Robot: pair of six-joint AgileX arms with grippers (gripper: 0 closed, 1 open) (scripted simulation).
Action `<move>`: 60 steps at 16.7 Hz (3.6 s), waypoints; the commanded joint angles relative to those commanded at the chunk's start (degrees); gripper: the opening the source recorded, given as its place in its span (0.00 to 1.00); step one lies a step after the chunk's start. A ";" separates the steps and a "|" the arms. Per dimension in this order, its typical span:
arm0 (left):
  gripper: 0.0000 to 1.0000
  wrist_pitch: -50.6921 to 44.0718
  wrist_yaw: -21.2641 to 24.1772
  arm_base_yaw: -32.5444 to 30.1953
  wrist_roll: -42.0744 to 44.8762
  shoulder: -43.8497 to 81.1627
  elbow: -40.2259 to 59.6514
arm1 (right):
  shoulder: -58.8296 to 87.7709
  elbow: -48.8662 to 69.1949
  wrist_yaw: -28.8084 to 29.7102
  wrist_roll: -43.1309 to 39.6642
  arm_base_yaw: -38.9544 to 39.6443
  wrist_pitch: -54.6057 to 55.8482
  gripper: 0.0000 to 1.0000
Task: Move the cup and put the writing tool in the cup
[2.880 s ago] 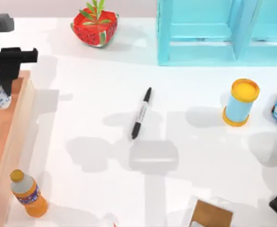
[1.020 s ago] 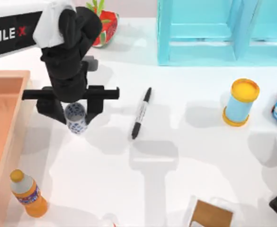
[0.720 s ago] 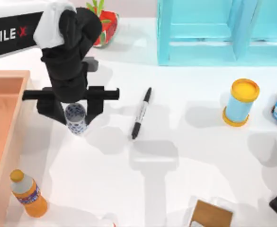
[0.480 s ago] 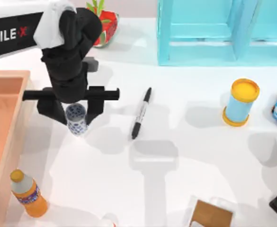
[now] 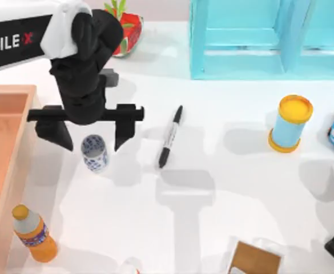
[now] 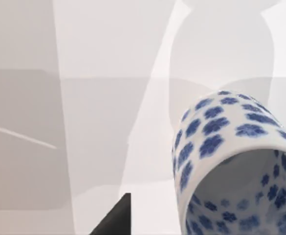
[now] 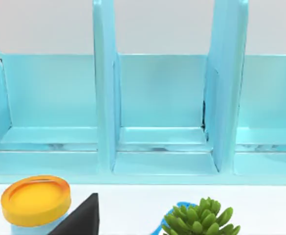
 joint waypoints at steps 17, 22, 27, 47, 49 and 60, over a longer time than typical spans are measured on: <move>1.00 -20.81 -0.02 -0.42 -0.23 1.48 21.71 | 0.00 0.00 0.00 0.00 0.00 0.00 1.00; 1.00 -33.85 0.00 -0.32 -0.32 1.22 34.81 | 0.00 0.00 0.00 0.00 0.00 0.00 1.00; 1.00 -34.87 0.01 -0.17 -0.30 1.06 35.90 | 0.00 0.00 0.00 0.00 0.00 0.00 1.00; 1.00 -14.56 -10.12 -16.31 -0.02 24.67 41.14 | 0.00 0.00 0.00 0.00 0.00 0.00 1.00; 1.00 -10.58 -10.13 -15.89 0.45 25.44 38.05 | 0.00 0.00 0.00 0.00 0.00 0.00 1.00; 1.00 1.41 -10.05 -14.61 1.76 27.99 28.84 | 0.00 0.00 0.00 0.00 0.00 0.00 1.00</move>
